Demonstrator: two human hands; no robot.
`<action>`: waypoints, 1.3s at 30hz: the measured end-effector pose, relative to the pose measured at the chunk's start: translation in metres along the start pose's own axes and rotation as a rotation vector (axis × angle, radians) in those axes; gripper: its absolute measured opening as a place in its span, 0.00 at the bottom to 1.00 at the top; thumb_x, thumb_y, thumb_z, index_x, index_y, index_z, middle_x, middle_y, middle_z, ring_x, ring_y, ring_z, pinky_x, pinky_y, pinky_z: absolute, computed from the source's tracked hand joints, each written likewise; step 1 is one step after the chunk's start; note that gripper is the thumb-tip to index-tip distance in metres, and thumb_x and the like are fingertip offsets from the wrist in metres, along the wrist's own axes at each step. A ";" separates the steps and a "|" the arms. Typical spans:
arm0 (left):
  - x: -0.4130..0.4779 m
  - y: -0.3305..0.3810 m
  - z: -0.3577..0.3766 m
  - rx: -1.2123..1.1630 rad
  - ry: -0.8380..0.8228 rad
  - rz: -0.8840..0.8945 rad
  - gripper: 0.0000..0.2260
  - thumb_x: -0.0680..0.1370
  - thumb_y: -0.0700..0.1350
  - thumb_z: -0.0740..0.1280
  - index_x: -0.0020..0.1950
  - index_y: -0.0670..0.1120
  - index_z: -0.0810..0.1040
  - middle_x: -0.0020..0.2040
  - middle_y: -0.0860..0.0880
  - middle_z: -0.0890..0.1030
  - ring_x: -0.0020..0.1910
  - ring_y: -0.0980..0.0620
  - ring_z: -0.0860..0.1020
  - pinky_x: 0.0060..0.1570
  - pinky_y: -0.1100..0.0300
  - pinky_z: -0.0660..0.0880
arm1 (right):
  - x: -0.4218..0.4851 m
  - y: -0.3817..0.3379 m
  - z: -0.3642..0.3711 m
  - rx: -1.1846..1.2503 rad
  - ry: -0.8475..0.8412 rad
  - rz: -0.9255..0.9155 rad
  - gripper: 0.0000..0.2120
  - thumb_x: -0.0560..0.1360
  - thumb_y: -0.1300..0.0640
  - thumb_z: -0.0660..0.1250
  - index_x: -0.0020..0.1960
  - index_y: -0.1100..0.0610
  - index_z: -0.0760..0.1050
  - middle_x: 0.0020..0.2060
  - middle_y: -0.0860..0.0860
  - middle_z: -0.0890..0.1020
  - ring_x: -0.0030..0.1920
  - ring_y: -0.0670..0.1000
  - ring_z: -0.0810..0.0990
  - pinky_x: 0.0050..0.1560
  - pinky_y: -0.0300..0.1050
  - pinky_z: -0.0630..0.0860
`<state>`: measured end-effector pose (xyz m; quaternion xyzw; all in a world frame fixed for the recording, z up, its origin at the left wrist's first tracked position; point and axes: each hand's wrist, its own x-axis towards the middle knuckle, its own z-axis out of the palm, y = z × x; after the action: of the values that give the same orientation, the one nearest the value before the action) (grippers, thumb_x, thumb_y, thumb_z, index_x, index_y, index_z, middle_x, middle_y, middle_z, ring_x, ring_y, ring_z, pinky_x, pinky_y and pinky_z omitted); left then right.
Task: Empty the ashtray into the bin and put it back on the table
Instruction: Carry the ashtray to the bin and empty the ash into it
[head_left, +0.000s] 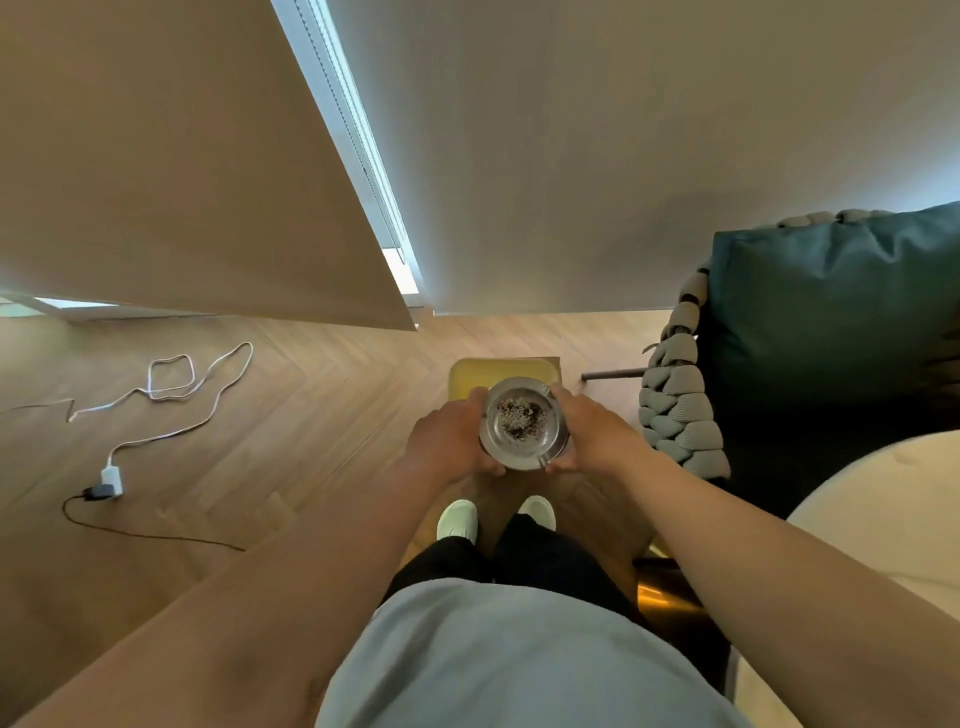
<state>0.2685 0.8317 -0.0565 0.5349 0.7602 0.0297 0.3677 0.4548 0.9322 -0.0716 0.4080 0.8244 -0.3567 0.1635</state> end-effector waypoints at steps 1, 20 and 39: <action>0.004 -0.001 0.003 -0.005 -0.004 -0.006 0.39 0.61 0.57 0.80 0.65 0.52 0.64 0.54 0.50 0.81 0.49 0.45 0.79 0.46 0.47 0.78 | 0.004 0.003 0.001 -0.004 -0.008 -0.003 0.47 0.62 0.49 0.82 0.71 0.51 0.57 0.58 0.58 0.76 0.55 0.58 0.79 0.55 0.55 0.78; 0.157 -0.092 0.033 0.054 -0.159 0.196 0.47 0.59 0.49 0.83 0.73 0.54 0.63 0.48 0.55 0.76 0.52 0.49 0.77 0.47 0.52 0.76 | 0.150 0.060 0.050 0.669 0.165 0.340 0.08 0.77 0.58 0.70 0.39 0.52 0.79 0.36 0.52 0.83 0.34 0.51 0.82 0.41 0.48 0.82; 0.300 -0.159 0.099 0.124 -0.262 0.289 0.48 0.63 0.45 0.82 0.77 0.51 0.59 0.65 0.49 0.76 0.52 0.53 0.74 0.56 0.54 0.74 | 0.266 0.132 0.129 0.935 0.018 0.373 0.03 0.79 0.66 0.65 0.51 0.65 0.77 0.33 0.57 0.79 0.27 0.50 0.78 0.31 0.44 0.79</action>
<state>0.1538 0.9798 -0.3565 0.6595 0.6213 -0.0348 0.4217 0.3934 1.0413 -0.3701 0.5809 0.4909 -0.6490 0.0172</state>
